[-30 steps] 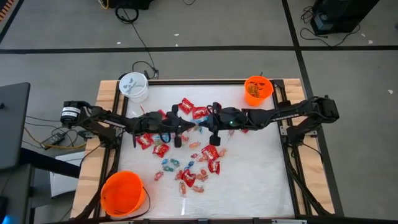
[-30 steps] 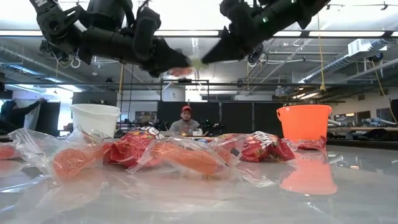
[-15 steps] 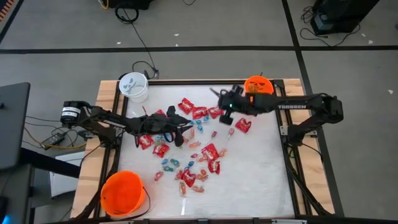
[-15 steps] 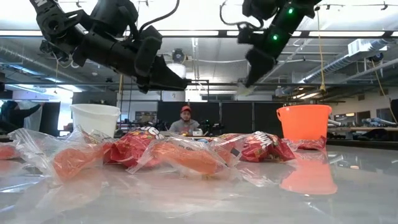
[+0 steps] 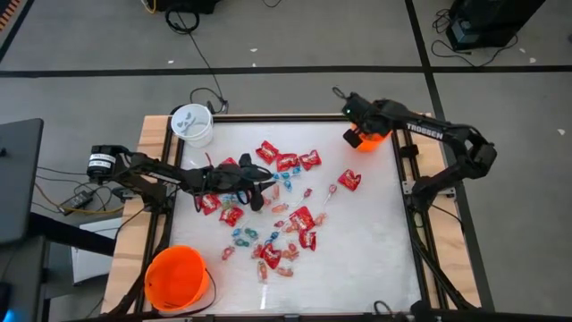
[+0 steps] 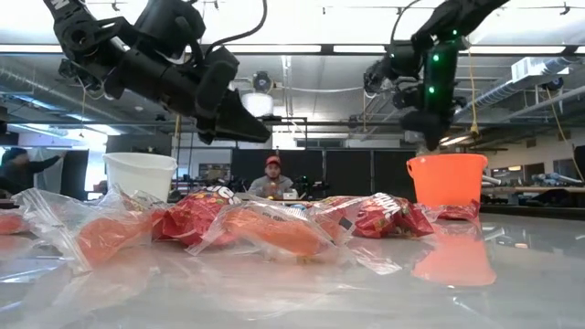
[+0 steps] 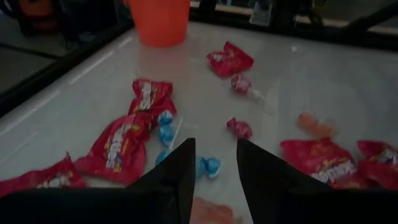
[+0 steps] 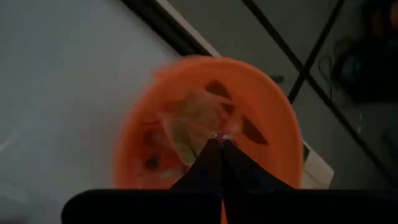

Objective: Sort candy by brand, put in halloween buckets
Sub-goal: Put the top green gummy into the top orange bucket, then put the orange gummy into the top orange bucket

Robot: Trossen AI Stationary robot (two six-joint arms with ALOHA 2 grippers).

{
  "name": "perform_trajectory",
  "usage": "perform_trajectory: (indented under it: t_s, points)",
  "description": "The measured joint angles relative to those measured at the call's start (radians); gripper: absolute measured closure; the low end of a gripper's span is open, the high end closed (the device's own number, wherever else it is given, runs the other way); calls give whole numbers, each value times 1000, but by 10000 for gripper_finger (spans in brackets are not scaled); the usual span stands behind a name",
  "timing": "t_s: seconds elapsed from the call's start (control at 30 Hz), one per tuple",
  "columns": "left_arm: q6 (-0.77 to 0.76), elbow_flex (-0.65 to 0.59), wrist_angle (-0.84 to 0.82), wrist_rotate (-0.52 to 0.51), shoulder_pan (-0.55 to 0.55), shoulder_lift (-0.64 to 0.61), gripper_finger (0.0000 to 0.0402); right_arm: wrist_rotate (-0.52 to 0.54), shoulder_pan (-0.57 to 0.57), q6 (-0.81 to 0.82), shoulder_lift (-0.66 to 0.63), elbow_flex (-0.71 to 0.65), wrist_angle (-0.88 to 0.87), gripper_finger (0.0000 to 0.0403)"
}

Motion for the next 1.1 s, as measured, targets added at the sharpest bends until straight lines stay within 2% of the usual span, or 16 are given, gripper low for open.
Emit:
perform_trajectory:
  t_s: [0.1,0.27,0.37,0.7,0.83,1.0,1.1]
  points:
    - [-8,0,-30,0,0,0,278,-26,-59,0,0,0,9,401]
    - [-24,0,-52,-1,0,0,278,-181,-155,-1,0,0,9,401]
    - [-30,0,-55,-1,0,0,278,-238,-195,-5,1,0,12,399]
    - [-28,0,-47,-42,0,0,279,-348,-223,-29,1,-76,127,391]
    - [-22,0,-31,-54,0,0,279,-338,-224,-35,2,-109,133,366]
    - [-19,0,-31,-57,20,0,280,-339,-222,-35,-4,-98,131,317]
    - [-14,0,-24,-98,38,0,280,-341,-209,-38,-45,-70,109,290]
